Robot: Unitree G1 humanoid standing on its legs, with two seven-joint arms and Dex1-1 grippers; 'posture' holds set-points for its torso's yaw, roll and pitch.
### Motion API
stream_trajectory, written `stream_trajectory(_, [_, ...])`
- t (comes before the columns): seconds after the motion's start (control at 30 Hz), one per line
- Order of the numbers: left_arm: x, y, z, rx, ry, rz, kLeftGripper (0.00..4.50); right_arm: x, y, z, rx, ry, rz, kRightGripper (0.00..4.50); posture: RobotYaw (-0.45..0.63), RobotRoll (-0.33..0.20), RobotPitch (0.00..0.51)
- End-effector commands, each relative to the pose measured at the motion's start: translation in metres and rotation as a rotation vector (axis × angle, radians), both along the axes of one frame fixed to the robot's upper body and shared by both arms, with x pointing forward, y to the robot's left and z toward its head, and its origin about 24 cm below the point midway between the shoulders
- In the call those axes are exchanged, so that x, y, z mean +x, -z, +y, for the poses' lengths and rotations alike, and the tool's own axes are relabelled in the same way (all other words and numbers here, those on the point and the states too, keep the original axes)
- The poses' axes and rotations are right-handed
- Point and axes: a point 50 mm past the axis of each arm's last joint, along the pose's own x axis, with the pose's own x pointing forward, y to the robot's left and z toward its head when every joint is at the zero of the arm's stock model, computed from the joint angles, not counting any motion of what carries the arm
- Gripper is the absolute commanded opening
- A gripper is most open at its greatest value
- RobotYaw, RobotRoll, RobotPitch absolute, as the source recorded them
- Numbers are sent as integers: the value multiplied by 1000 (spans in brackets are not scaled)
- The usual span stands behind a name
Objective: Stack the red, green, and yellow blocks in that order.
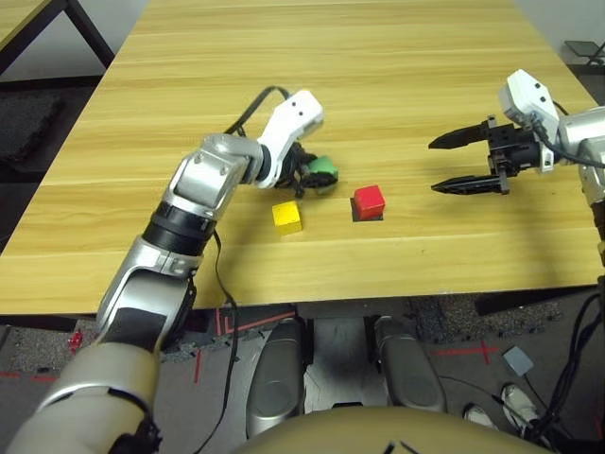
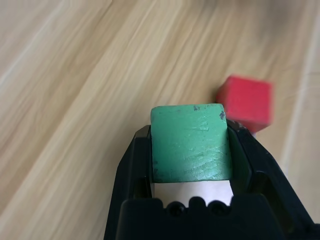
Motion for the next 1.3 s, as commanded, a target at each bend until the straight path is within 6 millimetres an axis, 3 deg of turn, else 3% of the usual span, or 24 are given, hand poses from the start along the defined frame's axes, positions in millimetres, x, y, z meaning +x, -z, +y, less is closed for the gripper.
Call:
stream_trajectory(0.03, [-19, -16, -19, 10, 77, 12, 2094, -3, 3, -3, 10, 13, 2, 4500, 204, 37, 138])
stream_trajectory(0.17, [-29, -16, -31, 24, 115, 36, 2094, -5, 5, -3, 14, 22, 8, 4500, 198, 45, 143])
stream_trajectory(0.47, [-18, -5, -55, 4, 131, 1, 2094, -9, 7, -4, 23, 38, 8, 4500, 158, 51, 149])
stream_trajectory(0.87, [-4, 10, -58, 22, 137, -6, 2094, -16, 7, -10, 21, 74, 15, 4500, 117, 46, 161])
stream_trajectory(1.3, [-6, 15, -68, 5, 182, -7, 2094, -17, 5, -11, 15, 79, 17, 4500, 105, 39, 180])
